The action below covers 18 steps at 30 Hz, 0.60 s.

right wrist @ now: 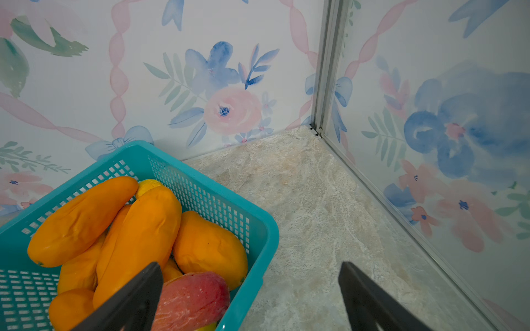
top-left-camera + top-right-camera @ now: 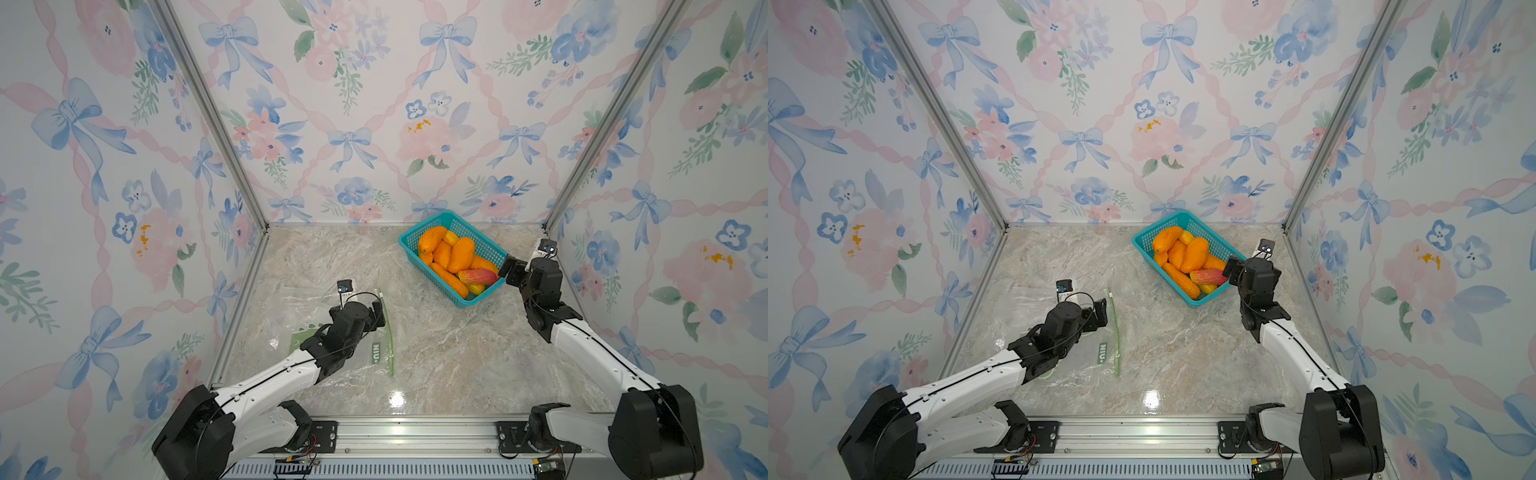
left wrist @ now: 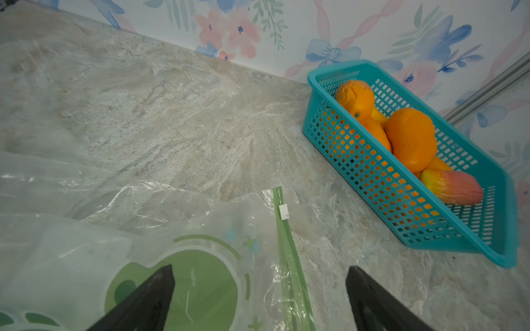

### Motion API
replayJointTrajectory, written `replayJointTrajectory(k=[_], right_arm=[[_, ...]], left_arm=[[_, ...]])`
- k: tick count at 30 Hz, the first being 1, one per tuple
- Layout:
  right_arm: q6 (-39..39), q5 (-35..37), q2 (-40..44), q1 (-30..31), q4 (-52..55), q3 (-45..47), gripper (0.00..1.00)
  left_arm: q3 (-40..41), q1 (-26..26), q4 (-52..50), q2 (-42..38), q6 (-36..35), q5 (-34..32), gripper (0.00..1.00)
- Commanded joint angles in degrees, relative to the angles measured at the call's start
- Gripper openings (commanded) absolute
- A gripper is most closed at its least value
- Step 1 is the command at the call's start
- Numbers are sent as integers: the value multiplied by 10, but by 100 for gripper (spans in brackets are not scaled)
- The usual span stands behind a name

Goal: Place the mango in a zip-top bag and seal the zipper
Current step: Pick up the zipper food storage bag.

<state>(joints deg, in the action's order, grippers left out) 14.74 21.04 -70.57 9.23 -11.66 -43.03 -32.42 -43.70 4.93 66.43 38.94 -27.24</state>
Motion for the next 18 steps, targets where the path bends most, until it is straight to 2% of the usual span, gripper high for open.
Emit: replayJointTrajectory(k=[1,10,16,18], right_arm=[[9,1,-16,14,20,-18,99],[15,-6,-34,26,15,-20,99],[16,-12,-39,29,12,-22,99],[16,-13,-42,30,10,-24,99]], left_arm=[[-47,-32,-79,61,40,-34,98],[-165,-62,-177,212,40,-51,98],[-192,-62,-224,249,54,-56,79],[-196,-62,-244,259,59,-58,78]])
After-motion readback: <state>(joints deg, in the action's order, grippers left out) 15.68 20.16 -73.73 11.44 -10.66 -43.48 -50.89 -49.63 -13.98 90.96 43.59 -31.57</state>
